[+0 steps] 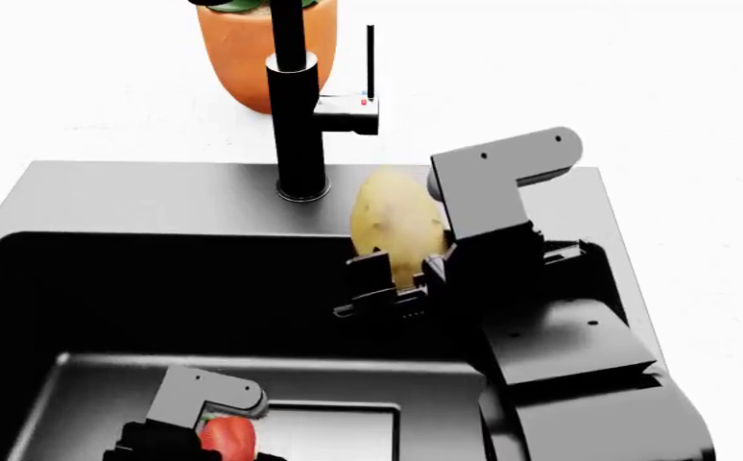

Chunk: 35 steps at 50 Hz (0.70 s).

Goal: Pick the vegetables from the sink and place them on the cutting board.

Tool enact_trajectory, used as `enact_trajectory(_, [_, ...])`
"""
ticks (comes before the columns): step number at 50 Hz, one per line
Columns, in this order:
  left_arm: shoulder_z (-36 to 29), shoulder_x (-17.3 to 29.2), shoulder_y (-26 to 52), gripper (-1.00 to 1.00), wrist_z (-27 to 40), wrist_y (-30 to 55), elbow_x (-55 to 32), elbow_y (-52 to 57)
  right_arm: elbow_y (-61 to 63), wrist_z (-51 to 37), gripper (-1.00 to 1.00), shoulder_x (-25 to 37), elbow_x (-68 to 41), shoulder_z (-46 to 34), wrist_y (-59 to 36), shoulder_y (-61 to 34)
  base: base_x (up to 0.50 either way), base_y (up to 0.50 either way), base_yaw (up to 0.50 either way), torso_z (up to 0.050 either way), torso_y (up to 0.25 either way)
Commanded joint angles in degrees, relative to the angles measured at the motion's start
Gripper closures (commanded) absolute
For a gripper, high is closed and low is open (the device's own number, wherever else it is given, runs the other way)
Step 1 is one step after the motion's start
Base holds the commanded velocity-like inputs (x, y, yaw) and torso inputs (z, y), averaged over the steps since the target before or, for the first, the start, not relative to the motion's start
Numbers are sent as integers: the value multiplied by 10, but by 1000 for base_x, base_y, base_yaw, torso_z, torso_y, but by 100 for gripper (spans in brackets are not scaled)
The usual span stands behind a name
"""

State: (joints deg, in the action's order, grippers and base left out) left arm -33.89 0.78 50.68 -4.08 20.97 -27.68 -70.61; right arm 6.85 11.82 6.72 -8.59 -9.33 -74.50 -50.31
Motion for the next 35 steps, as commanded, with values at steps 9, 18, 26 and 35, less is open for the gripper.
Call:
enact_trajectory(9, [-13,38,-4,100,68,39,-67,122,12,-1,100,4,-8,3,5,10,0,0,0,0,0])
enact_trajectory(18, [29,155,-50,100,177,200,-156,522,33,-3,100,12,-13,12,14,26,0,0,0,0,0])
enact_trajectory(26, [93,230,-64,100,225,271,-247,712,81,13,100,28,-30,32,43,59,0,0,0,0,0])
enact_trajectory(35, [149,289,-50,100,277,328,-322,843,120,12,100,35,-41,62,38,58,0,0,0,0,1])
